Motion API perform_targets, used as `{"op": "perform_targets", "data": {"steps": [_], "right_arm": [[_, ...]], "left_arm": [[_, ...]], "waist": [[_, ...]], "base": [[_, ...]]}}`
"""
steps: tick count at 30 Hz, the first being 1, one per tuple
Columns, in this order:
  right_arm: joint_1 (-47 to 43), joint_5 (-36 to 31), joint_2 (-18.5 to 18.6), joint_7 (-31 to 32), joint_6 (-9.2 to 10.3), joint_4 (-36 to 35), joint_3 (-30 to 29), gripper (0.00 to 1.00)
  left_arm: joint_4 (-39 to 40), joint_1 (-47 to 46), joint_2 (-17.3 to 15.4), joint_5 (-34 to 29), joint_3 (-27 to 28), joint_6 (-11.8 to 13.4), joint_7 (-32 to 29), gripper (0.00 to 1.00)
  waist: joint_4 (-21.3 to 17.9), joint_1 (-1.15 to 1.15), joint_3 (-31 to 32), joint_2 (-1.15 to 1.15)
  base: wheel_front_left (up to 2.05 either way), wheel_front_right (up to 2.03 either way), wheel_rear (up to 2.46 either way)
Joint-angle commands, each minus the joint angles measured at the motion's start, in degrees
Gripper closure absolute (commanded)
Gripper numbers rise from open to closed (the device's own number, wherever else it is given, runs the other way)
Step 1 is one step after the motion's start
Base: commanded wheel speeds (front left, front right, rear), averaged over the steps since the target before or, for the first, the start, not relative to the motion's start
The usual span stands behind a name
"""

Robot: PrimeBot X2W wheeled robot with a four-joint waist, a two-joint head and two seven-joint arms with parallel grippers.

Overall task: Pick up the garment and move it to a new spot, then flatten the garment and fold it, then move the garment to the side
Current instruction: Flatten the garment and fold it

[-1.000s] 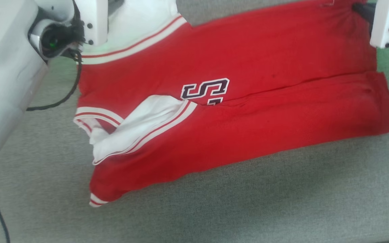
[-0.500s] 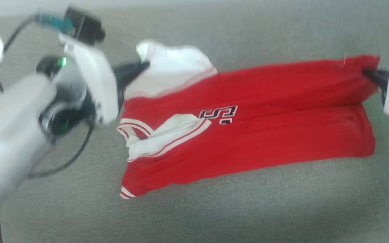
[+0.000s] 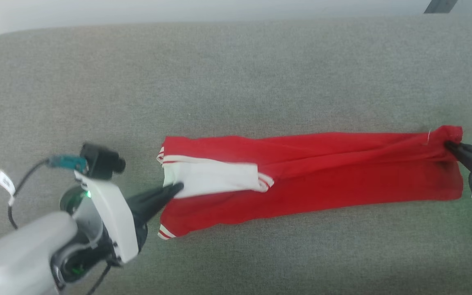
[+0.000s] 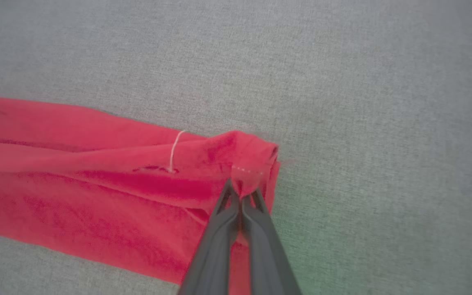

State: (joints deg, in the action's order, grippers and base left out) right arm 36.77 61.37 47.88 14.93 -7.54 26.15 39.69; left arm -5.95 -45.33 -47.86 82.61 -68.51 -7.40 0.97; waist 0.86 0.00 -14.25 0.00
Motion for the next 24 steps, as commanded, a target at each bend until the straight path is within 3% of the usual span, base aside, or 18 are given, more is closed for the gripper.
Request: {"op": "perform_targets", "data": {"steps": [1, 5, 12, 14, 15, 16, 17, 18, 19, 24], "right_arm": [[-0.8, -0.1, -0.1, -1.0, 0.11, -0.2, -0.5, 1.00], [-2.7, -0.3, -1.1, -2.5, 0.11, 0.2, -0.8, 1.00], [-1.8, -2.3, -3.7, -4.6, 0.11, 3.7, 0.1, 1.00], [-1.6, -2.5, -4.3, -5.2, 0.11, 4.3, 0.3, 0.59], [-1.7, -2.4, -4.3, -5.5, 0.11, 4.5, 0.3, 0.29], [-1.9, -2.2, -4.2, -5.6, 0.11, 4.6, 0.3, 0.00], [-2.3, -2.0, -3.8, -5.4, 0.11, 4.4, 0.5, 0.00], [-2.7, -2.0, -3.3, -5.6, 0.11, 4.0, 0.5, 0.00], [-3.1, -1.5, -3.0, -5.8, 0.11, 3.6, 0.1, 0.00], [-5.5, 1.1, -0.8, -5.4, 0.11, 1.2, -1.5, 0.00]], "left_arm": [[-0.3, 1.1, 0.2, 0.0, -0.2, 0.3, 0.7, 1.00], [-2.4, 3.8, 1.6, -0.6, -1.3, 0.8, 1.7, 1.00], [-12.0, 4.2, 7.2, -4.5, -3.0, 0.4, 2.1, 1.00], [-14.0, 4.5, 8.3, -5.4, -3.1, 0.4, 3.0, 1.00], [-14.9, 4.7, 8.7, -5.9, -3.2, 0.3, 3.8, 0.84], [-15.7, 4.9, 9.0, -6.4, -3.1, 0.3, 4.6, 0.58], [-16.3, 5.3, 9.4, -6.7, -3.1, 0.2, 5.6, 0.44], [-16.8, 5.7, 9.7, -6.8, -3.0, 0.2, 6.4, 0.14], [-17.3, 6.1, 9.9, -7.1, -3.1, 0.2, 7.1, 0.00], [-18.7, 8.3, 11.2, -6.9, -2.3, 1.7, 10.6, 0.00]], "waist": [[-0.1, 0.00, -0.6, 0.00], [-0.2, 0.00, -1.9, 0.00], [-0.7, 0.00, -3.1, 0.00], [-0.9, 0.00, -2.8, 0.00], [-1.0, 0.00, -2.5, 0.00], [-1.0, 0.00, -2.2, 0.00], [-1.0, 0.00, -1.8, 0.00], [-0.9, 0.00, -1.4, 0.00], [-0.9, 0.00, -1.0, 0.00], [-0.4, 0.00, 1.0, 0.00]], "base": [[0.00, 0.00, 0.00], [0.00, 0.00, 0.00], [0.00, 0.00, 0.00], [0.00, 0.00, 0.00], [0.00, 0.00, 0.00], [0.00, 0.00, 0.00], [0.00, 0.00, 0.00], [0.00, 0.00, 0.00], [0.00, 0.00, 0.00], [0.00, 0.00, 0.00]]}}
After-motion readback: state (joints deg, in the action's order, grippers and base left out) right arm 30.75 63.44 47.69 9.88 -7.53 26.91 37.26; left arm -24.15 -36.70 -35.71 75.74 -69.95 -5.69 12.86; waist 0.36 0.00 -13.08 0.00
